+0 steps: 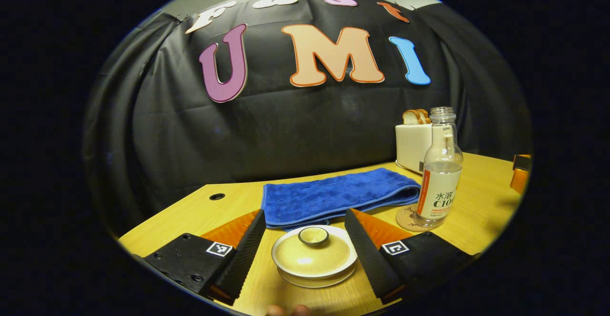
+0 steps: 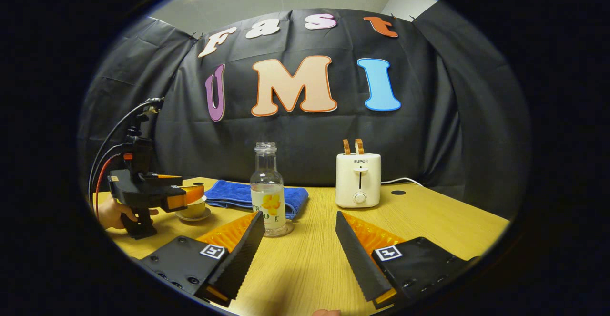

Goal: Open the teacup lid with one hand, grasp the water bottle and pour water into the teacup with the other hand; after pouring, place the water bottle on the coaster and then close the teacup lid.

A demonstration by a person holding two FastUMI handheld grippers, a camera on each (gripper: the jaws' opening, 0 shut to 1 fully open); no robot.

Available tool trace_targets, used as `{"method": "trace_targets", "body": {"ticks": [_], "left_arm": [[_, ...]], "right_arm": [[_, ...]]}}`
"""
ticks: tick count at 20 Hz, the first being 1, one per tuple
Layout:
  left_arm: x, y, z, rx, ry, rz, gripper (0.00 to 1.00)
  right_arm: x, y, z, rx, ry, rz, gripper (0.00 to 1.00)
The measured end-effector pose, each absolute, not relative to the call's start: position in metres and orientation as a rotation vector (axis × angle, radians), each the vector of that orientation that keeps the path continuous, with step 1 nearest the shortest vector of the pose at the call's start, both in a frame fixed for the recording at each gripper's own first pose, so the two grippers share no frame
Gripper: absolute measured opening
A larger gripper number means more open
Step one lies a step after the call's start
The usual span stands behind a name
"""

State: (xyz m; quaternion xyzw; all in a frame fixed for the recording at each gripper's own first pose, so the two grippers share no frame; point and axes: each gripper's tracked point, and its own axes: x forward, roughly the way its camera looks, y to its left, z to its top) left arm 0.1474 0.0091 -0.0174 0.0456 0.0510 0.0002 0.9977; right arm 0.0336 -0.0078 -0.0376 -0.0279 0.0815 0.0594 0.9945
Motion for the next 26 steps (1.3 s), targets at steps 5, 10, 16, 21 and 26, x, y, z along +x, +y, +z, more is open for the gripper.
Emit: {"method": "trace_targets", "body": {"ticks": [5, 10, 16, 21, 26], "left_arm": [[0.119, 0.014, -0.009, 0.059, 0.055, 0.019, 0.97], [0.088, 0.014, -0.006, 0.037, 0.037, 0.023, 0.96], [0.048, 0.011, -0.002, -0.001, 0.009, 0.035, 0.96], [0.023, 0.007, -0.001, 0.000, 0.004, 0.042, 0.96], [0.003, 0.002, -0.001, 0.000, 0.004, 0.043, 0.96]], "right_arm": [[0.033, -0.006, -0.037, -0.056, 0.162, 0.124, 0.91], [0.030, -0.004, -0.037, -0.054, 0.162, 0.137, 0.91], [0.018, 0.001, -0.035, -0.053, 0.163, 0.148, 0.91], [0.009, 0.004, -0.034, -0.052, 0.163, 0.151, 0.91], [-0.001, 0.005, -0.032, -0.052, 0.162, 0.156, 0.91]]}}
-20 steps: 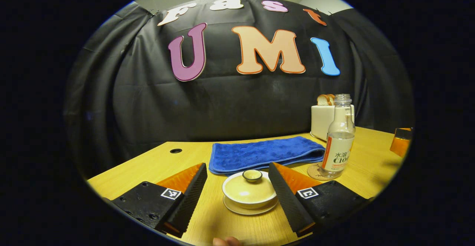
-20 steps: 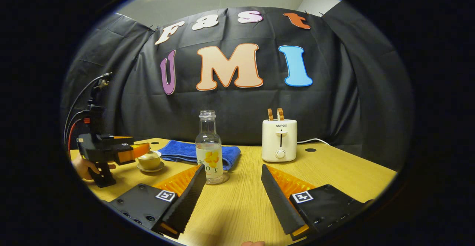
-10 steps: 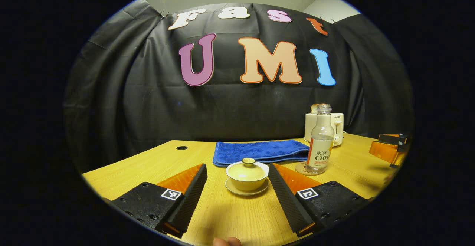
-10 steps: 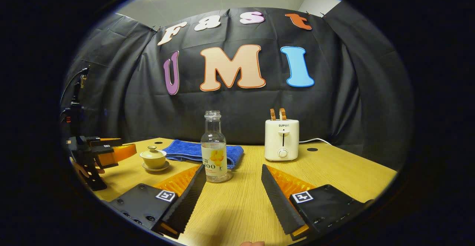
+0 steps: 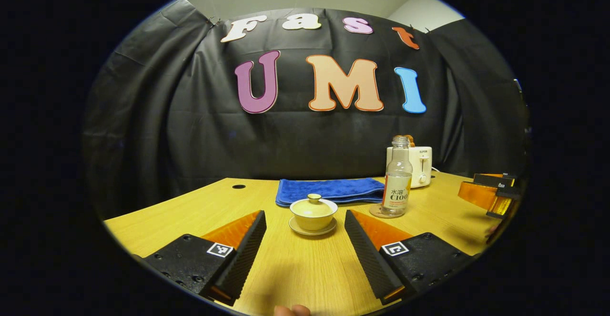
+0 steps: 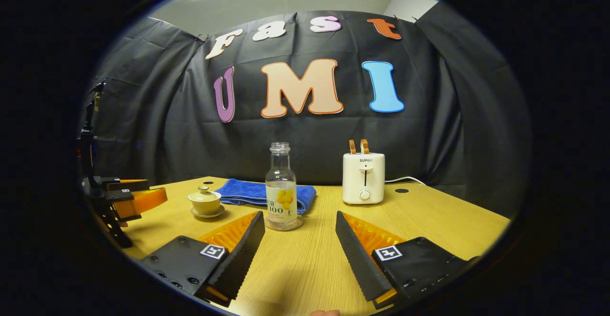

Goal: Open the teacup lid with one hand, grasp the water bottle and pour water into the teacup with the other hand; after pouring, place the water bottle on the coaster and then close the teacup lid.

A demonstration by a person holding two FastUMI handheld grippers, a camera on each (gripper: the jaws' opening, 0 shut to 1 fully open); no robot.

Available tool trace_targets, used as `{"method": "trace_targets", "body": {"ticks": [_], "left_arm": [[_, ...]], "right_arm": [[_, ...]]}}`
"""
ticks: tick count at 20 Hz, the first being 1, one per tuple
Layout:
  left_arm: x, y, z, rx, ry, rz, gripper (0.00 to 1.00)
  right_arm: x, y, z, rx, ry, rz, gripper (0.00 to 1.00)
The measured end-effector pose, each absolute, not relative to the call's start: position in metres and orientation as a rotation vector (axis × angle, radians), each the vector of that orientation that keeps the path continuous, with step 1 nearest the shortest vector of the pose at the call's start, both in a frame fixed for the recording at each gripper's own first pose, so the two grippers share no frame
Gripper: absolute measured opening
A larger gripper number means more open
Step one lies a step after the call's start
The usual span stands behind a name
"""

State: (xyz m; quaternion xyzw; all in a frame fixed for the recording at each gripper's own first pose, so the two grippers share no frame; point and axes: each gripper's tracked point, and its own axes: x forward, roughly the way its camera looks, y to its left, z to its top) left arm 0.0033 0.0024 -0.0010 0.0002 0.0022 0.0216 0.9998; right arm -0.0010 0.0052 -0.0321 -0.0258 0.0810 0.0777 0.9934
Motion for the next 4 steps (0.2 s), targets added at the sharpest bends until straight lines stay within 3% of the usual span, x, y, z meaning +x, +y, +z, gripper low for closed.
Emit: {"method": "trace_targets", "body": {"ticks": [4], "left_arm": [[-0.0074, 0.0018, -0.0010, 0.001, 0.005, 0.043, 0.96]], "right_arm": [[-0.0120, 0.0056, -0.0296, -0.051, 0.161, 0.160, 0.91]]}}
